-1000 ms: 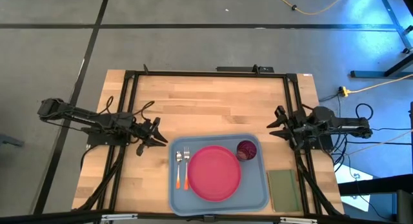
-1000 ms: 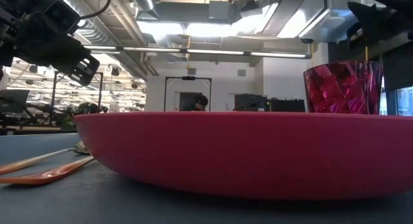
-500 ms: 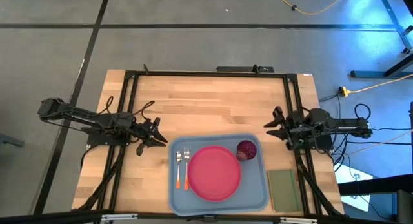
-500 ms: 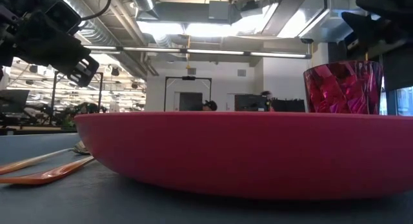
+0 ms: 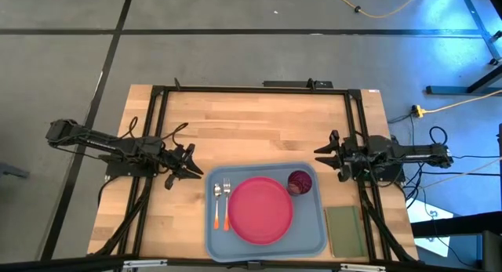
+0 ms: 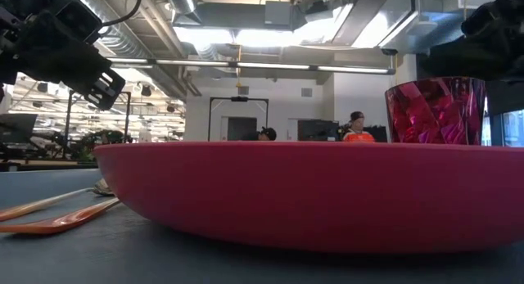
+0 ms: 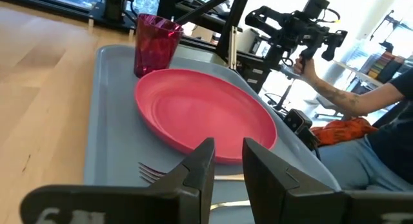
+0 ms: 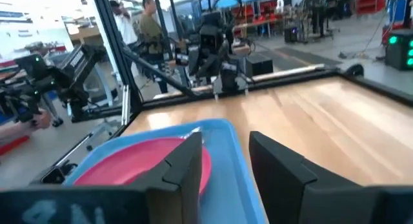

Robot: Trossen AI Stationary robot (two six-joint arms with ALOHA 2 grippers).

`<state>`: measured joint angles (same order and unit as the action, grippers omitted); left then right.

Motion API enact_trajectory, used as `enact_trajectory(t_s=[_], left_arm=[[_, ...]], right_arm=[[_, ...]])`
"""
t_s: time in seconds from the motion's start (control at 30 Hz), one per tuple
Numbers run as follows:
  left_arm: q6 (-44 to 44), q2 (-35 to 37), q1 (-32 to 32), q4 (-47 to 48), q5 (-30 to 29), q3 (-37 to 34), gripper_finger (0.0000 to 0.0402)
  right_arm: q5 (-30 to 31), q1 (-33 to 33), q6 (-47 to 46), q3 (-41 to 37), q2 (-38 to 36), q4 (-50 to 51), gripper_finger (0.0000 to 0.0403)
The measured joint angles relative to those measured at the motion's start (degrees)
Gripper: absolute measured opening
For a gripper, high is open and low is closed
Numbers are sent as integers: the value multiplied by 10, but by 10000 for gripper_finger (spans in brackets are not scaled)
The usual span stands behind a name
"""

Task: Pick and place plate/cup/fork/spoon on tray
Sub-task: Return to Home Position

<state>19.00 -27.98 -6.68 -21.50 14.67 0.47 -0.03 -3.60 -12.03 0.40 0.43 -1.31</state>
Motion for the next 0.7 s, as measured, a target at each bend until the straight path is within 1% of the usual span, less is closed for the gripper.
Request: enact_trajectory(t_s=[0.23, 0.4, 0.53, 0.7], left_arm=[[-11, 0, 0, 1, 0, 0, 73], [-29, 3, 0, 36, 0, 0, 73], [-46, 36, 0, 25, 18, 0, 73], [-59, 107, 0, 55, 30, 0, 73]], right_arm=[[7, 0, 36, 0, -3, -3, 134], [10, 0, 34, 0, -2, -3, 134], [10, 0, 31, 0, -2, -3, 134], [10, 0, 33, 0, -2, -3, 134]])
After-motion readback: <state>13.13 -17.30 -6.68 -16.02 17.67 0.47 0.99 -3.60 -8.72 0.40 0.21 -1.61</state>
